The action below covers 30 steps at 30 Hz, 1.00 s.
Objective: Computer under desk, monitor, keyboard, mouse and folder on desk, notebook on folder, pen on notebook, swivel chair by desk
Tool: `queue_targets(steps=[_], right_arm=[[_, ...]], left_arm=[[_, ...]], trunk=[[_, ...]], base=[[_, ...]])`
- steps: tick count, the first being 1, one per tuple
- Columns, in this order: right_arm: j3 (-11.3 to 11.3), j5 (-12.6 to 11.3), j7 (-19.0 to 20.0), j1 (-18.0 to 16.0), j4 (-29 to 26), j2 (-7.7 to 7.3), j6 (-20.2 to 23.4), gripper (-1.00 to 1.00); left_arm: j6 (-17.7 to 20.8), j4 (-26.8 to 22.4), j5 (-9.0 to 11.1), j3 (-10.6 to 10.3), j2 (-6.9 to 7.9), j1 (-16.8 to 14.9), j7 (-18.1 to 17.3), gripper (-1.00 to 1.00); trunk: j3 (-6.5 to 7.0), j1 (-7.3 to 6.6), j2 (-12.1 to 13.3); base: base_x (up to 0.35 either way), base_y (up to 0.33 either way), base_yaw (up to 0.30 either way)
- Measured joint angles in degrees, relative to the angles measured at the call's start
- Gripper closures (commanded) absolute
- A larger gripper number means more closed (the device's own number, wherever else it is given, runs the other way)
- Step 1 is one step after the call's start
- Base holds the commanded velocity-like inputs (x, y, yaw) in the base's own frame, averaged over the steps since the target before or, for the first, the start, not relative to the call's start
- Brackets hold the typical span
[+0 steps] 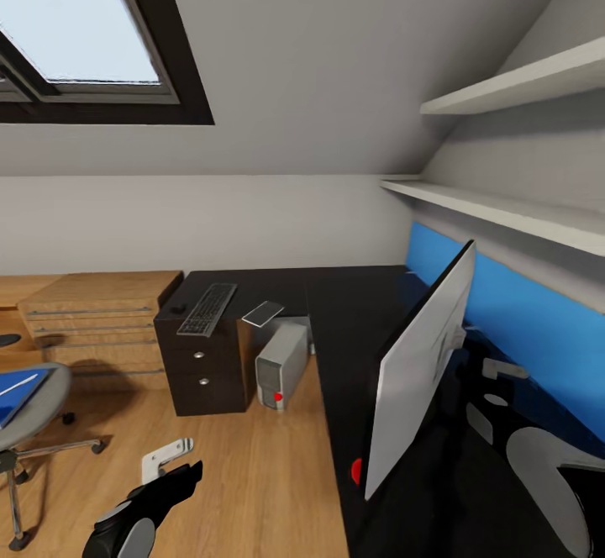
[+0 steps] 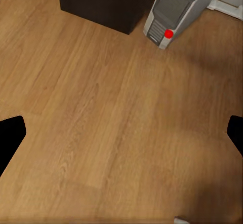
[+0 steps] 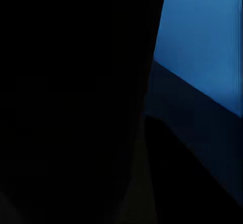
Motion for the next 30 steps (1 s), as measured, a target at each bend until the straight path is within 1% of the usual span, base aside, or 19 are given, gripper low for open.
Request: queue_targets(steps=[8, 17, 21, 30], right_arm=[[0.08, 0.04, -0.01, 0.01, -0.02, 0.12, -0.01, 1.00], [0.09, 0.15, 0.28, 0.00, -0.09, 0.13, 0.11, 1.00], [0.07, 0.12, 0.03, 0.04, -0.08, 0.13, 0.06, 1.00], [0.27, 0.01, 0.07, 0.01, -0.11, 0.12, 0.12, 1.00]], left_arm=[[0.00, 0.04, -0.11, 0.00, 0.00, 0.04, 0.00, -1.00], [0.01, 0.05, -0.13, 0.07, 0.00, 0.00, -0.09, -1.00], [0.02, 0.03, -0.13, 0.06, 0.00, 0.03, -0.09, -1.00], [0.03, 0.03, -0.14, 0.01, 0.00, 0.05, -0.09, -1.00]], trunk=[[0.00, 0.00, -0.01], [0.00, 0.00, 0.00], [0.00, 0.00, 0.00], [0.00, 0.00, 0.00]], base=[[-0.001, -0.327, 0.000], [0.000, -0.176, 0.000], [0.000, -0.083, 0.000], [0.000, -0.005, 0.000]])
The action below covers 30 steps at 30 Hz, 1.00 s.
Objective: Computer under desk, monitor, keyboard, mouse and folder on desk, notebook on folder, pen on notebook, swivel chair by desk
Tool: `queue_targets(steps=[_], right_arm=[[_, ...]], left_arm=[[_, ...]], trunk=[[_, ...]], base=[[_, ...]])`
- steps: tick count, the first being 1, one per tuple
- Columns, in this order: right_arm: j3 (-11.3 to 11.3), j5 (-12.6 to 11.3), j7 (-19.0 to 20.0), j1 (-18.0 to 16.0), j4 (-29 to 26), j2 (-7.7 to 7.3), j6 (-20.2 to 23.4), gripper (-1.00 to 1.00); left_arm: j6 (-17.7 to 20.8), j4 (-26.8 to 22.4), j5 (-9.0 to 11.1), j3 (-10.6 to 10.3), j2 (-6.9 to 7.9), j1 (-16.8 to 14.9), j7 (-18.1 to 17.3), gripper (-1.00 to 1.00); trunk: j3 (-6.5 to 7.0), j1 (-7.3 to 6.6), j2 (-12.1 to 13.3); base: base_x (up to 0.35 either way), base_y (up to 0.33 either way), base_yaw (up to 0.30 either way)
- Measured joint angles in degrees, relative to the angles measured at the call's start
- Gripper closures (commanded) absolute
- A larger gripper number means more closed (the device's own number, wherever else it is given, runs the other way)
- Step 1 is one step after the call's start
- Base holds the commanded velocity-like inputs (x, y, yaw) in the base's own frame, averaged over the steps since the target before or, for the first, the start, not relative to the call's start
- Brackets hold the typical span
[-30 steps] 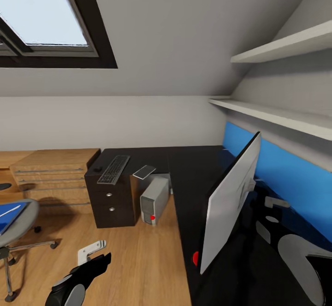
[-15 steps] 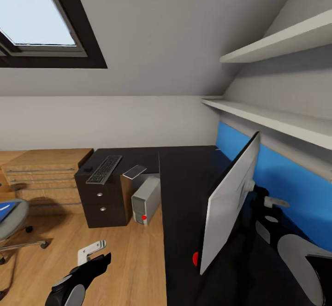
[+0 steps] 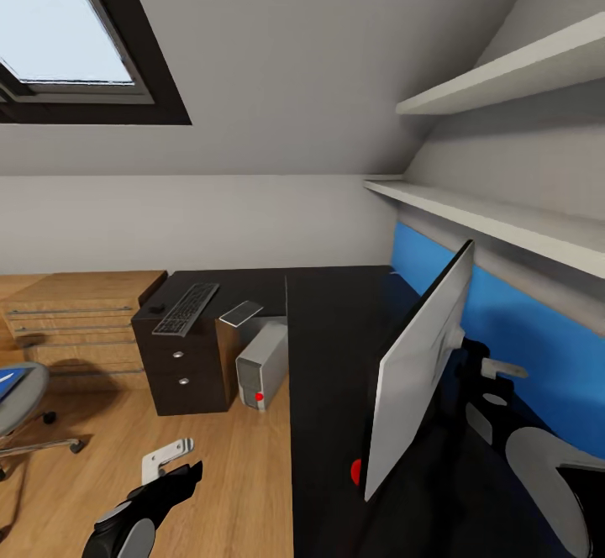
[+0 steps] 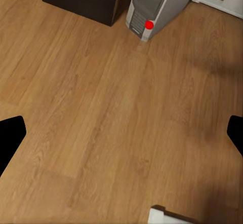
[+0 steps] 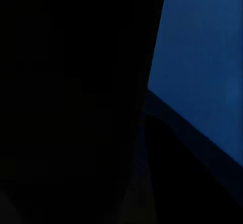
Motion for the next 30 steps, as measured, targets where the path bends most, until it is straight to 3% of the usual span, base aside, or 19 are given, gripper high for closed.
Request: queue_targets(steps=[14, 30], right_arm=[[0.11, -0.56, -0.15, -0.01, 0.20, 0.08, -0.37, 1.00], [-0.18, 0.07, 0.03, 0.02, -0.01, 0.09, -0.06, 1.00]], left_arm=[[-0.01, -0.10, 0.01, 0.10, 0.01, -0.04, 0.08, -1.00], [0.00, -0.09, -0.08, 0.08, 0.04, -0.06, 0.09, -1.00]], trunk=[[0.00, 0.00, 0.00], [0.00, 0.00, 0.00]], base=[[0.000, -0.002, 0.004], [0.000, -0.116, 0.022]])
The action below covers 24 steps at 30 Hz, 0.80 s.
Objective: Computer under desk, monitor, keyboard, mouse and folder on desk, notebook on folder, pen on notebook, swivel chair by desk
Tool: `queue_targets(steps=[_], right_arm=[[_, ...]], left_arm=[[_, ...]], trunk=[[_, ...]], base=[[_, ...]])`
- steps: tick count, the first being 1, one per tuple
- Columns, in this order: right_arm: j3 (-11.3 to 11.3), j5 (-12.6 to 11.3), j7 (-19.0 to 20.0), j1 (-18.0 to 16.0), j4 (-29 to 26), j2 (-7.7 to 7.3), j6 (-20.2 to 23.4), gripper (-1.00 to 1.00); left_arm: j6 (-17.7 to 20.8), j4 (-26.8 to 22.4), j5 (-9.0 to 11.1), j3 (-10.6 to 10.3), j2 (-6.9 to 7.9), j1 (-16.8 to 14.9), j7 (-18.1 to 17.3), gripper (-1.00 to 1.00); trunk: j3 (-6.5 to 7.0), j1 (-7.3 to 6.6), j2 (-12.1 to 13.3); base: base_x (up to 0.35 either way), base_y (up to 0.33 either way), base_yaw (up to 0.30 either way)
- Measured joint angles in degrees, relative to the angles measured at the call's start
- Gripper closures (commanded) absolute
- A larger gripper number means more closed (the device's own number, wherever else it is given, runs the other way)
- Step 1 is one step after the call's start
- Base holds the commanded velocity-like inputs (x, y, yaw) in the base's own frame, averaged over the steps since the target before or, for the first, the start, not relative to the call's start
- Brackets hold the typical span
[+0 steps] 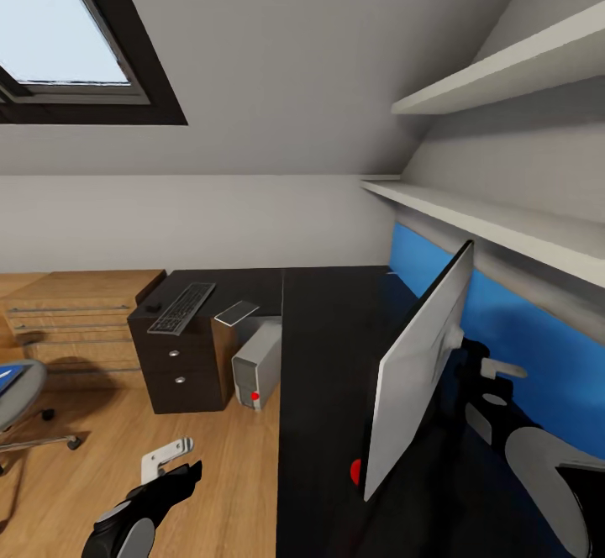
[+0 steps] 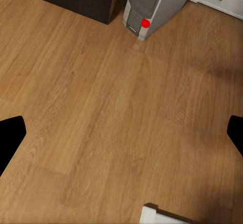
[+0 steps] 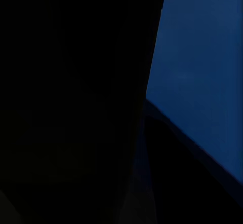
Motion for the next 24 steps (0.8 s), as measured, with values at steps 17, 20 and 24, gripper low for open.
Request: queue_targets(steps=[17, 20, 24], right_arm=[[0.03, -0.02, -0.09, -0.01, 0.00, 0.00, 0.01, 1.00], [0.07, -0.06, -0.09, 0.00, -0.01, 0.00, 0.01, 1.00], [0.27, -0.15, -0.15, -0.01, 0.01, -0.01, -0.01, 1.00]], left_arm=[[0.00, -0.17, 0.08, 0.17, 0.05, 0.04, 0.00, -1.00], [0.00, -0.17, 0.08, 0.17, 0.05, 0.03, 0.00, -1.00], [0.00, -0.18, 0.08, 0.18, 0.05, 0.04, 0.00, -1.00]], trunk=[[0.00, 0.00, 0.00], [0.00, 0.00, 0.00], [0.00, -0.01, -0.01]], base=[[0.000, -0.024, 0.000], [0.000, -0.003, 0.000], [0.018, -0.001, 0.000]])
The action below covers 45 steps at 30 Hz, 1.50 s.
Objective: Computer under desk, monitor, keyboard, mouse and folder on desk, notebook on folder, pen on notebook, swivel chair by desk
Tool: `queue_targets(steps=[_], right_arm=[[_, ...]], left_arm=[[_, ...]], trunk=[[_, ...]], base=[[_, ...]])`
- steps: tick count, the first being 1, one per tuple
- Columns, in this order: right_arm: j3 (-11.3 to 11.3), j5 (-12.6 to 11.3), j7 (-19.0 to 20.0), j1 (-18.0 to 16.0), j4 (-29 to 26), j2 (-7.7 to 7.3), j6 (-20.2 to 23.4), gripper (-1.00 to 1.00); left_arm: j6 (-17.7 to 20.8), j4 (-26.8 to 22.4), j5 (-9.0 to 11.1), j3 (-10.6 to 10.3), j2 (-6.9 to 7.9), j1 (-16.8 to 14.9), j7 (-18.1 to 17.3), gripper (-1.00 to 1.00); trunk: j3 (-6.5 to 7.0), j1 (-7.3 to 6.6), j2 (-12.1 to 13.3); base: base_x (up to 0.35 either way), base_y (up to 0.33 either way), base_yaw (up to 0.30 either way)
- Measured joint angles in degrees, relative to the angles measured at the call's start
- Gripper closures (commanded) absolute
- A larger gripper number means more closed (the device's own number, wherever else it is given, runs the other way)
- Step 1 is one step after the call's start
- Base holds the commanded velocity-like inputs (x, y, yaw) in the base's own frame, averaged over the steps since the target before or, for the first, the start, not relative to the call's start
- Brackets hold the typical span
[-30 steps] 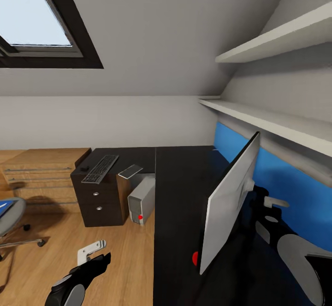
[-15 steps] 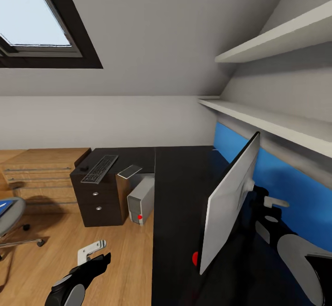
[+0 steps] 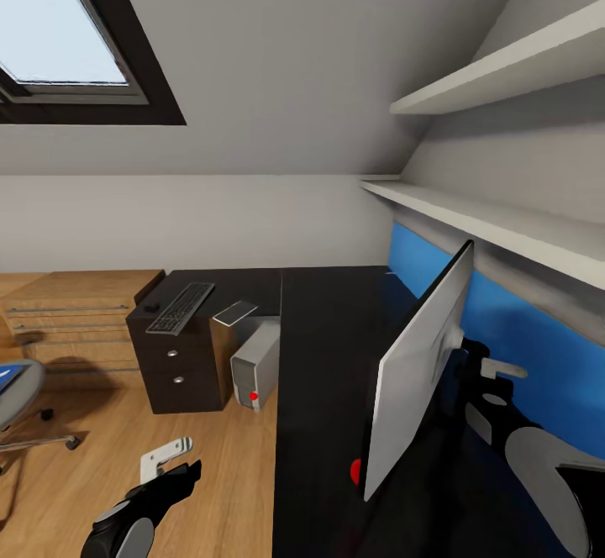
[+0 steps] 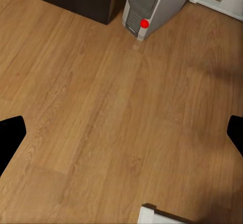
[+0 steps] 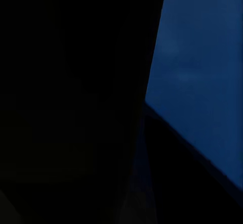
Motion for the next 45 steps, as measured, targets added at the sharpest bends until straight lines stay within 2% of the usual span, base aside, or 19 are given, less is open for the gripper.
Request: queue_targets(steps=[43, 44, 45], right_arm=[[0.04, -0.10, -0.09, -0.02, 0.04, -0.01, -0.05, 1.00], [0.03, -0.09, -0.09, -0.02, 0.04, -0.01, -0.05, -1.00], [1.99, -0.84, -0.21, 0.03, 0.31, -0.02, -0.35, -1.00]], left_arm=[[-0.07, 0.00, 0.05, -0.08, -0.09, 0.00, 0.08, -1.00], [-0.08, 0.01, 0.06, -0.08, -0.09, 0.01, 0.08, -1.00], [-0.08, 0.00, 0.07, -0.08, -0.09, 0.00, 0.08, -1.00]], trunk=[[0.00, 0.00, 0.01], [0.00, 0.00, 0.01], [-0.01, 0.01, 0.03]], base=[[0.039, 0.000, 0.000], [0.000, 0.000, 0.000], [0.000, 0.000, 0.000]])
